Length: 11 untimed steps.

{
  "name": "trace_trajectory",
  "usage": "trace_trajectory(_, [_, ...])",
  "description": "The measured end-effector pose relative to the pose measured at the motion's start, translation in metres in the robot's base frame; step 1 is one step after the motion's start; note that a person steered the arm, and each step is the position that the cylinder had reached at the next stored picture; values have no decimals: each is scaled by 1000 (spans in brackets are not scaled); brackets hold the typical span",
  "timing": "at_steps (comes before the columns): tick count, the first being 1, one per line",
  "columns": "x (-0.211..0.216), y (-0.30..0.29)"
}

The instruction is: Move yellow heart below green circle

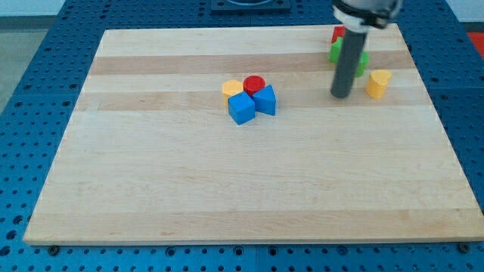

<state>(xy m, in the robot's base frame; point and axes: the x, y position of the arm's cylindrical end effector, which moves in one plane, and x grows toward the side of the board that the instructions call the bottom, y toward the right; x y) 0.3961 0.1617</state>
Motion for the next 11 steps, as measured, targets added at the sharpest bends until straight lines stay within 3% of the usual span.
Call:
trace_trajectory(1, [39, 34])
trace_trajectory(2, [43, 56])
trace_trajectory(6, [-16, 75])
trace_trajectory(11, [-7, 57])
